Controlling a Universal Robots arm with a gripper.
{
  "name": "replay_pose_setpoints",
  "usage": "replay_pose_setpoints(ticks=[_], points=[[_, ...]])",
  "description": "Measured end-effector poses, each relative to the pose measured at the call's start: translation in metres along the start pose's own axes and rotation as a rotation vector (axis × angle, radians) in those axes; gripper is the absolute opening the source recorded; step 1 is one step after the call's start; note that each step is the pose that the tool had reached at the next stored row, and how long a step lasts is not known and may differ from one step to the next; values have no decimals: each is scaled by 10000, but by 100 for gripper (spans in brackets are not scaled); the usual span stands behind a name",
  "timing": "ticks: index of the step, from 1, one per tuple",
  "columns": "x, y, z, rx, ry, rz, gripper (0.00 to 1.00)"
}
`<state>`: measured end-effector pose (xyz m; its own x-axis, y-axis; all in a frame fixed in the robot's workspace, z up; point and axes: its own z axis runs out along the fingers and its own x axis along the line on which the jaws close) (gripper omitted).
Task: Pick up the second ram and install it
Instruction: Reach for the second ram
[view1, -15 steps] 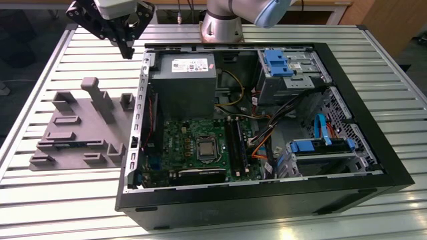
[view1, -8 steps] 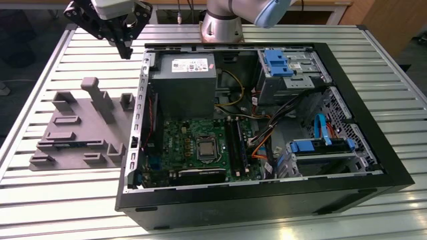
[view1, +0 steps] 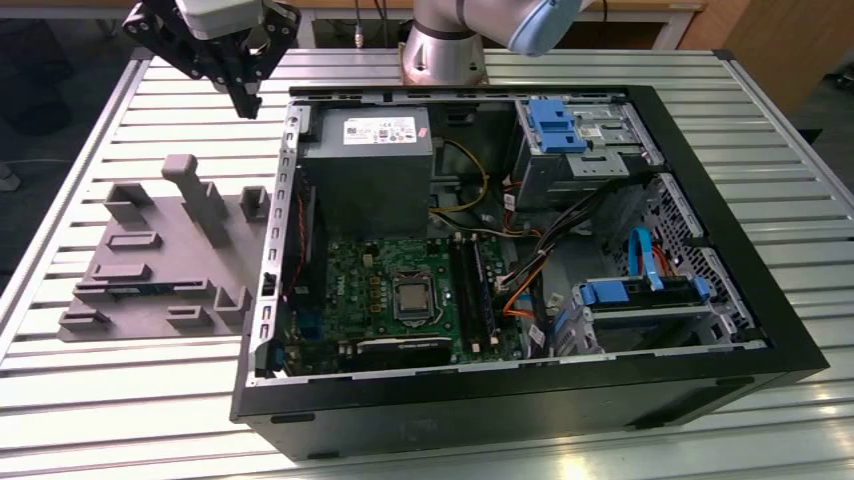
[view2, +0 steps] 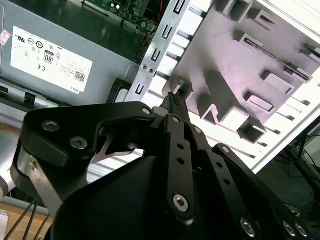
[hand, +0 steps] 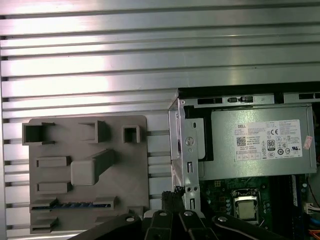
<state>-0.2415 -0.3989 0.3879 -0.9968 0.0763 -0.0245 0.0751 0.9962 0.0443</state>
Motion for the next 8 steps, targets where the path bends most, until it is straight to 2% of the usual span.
replay_pose_setpoints(ticks=[8], points=[[33,-3,1,0,0,0,11]])
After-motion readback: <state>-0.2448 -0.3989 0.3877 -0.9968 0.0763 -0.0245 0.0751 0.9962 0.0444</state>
